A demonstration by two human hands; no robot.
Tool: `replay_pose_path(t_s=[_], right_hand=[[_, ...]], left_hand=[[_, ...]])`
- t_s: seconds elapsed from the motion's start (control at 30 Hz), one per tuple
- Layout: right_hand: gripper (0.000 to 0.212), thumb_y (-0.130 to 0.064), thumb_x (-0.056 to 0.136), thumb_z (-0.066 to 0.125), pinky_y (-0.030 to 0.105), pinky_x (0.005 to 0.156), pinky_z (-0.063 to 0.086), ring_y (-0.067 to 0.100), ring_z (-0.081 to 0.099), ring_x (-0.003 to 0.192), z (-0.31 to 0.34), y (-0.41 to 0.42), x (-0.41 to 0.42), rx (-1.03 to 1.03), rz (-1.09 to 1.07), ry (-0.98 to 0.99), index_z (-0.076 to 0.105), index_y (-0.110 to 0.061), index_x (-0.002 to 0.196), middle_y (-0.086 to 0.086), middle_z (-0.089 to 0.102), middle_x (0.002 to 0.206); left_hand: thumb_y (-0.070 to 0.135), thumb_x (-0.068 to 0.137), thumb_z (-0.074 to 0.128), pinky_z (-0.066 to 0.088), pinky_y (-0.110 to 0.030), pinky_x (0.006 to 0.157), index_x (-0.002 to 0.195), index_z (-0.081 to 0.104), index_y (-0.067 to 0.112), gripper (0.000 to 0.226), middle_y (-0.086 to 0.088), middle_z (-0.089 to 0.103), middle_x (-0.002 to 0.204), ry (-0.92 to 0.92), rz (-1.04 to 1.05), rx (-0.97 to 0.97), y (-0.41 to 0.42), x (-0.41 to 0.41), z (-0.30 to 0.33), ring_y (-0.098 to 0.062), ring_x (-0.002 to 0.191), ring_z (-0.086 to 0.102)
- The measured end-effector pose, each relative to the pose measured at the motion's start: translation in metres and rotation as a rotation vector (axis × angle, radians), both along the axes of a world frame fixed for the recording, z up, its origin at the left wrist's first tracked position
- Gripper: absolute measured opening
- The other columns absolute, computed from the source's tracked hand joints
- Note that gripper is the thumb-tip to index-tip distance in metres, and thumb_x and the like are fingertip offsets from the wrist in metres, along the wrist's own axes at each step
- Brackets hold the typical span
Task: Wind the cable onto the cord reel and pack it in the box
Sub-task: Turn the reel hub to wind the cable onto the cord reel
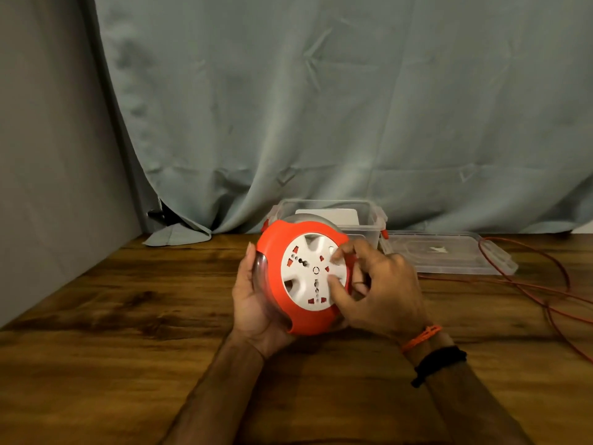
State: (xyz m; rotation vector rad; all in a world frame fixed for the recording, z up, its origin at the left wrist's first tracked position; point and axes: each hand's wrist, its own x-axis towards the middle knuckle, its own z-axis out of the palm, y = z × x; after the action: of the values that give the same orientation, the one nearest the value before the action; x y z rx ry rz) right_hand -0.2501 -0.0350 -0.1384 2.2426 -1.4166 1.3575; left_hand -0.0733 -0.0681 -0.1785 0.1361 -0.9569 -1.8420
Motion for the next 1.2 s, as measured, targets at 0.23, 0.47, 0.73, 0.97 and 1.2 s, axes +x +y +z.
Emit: replay_pose_path(t_s=[0.23,0.47,0.73,0.97,1.2], right_hand=[[0.065,-0.03,0.08,0.054,0.039,0.075,0.055,0.019,0.055,0.063,-0.002,0.001,-0.001,0.108,0.038,0.224,0.039,-0.037,0.143,-0.011,0.044,0.062],[0.062,-0.032,0.075,0.063,0.043,0.068,0.056,0.02,0.059,0.062,-0.002,0.002,-0.001,0.005,-0.047,0.226,0.05,-0.033,0.136,-0.012,0.047,0.061],[0.066,-0.078,0.055,0.06,0.03,0.075,0.043,0.023,0.065,0.081,-0.01,0.004,0.007,0.034,-0.257,0.121,0.065,-0.029,0.099,-0.003,0.069,0.079],[0.065,-0.085,0.067,0.051,0.023,0.057,0.036,0.014,0.06,0.066,-0.013,0.003,0.025,0.037,-0.258,-0.019,0.057,-0.021,0.055,-0.012,0.057,0.055],[0.038,-0.05,0.074,0.061,0.038,0.071,0.054,0.014,0.056,0.054,0.0,0.002,0.002,0.03,-0.007,0.025,0.061,-0.029,0.105,-0.015,0.039,0.045]], left_hand=[[0.071,0.082,0.051,0.049,-0.057,0.094,0.132,0.061,0.017,0.075,-0.019,0.06,0.134,0.0,-0.051,-0.024,-0.002,0.002,-0.001,-0.039,0.123,0.057],[0.074,0.078,0.055,0.048,-0.064,0.089,0.136,0.056,0.023,0.078,-0.018,0.058,0.137,-0.018,-0.175,0.013,-0.001,0.001,-0.001,-0.043,0.122,0.056],[0.07,0.08,0.049,0.053,-0.054,0.09,0.129,0.064,0.016,0.074,-0.021,0.061,0.132,-0.047,0.005,0.0,0.002,-0.005,-0.001,-0.039,0.121,0.058],[0.071,0.082,0.045,0.052,-0.052,0.094,0.123,0.068,0.013,0.075,-0.02,0.065,0.127,-0.014,0.048,0.006,0.003,-0.005,0.002,-0.037,0.118,0.061],[0.073,0.089,0.036,0.046,-0.056,0.097,0.135,0.058,0.013,0.079,-0.021,0.057,0.137,0.058,-0.04,0.015,-0.002,-0.001,0.002,-0.041,0.125,0.054]])
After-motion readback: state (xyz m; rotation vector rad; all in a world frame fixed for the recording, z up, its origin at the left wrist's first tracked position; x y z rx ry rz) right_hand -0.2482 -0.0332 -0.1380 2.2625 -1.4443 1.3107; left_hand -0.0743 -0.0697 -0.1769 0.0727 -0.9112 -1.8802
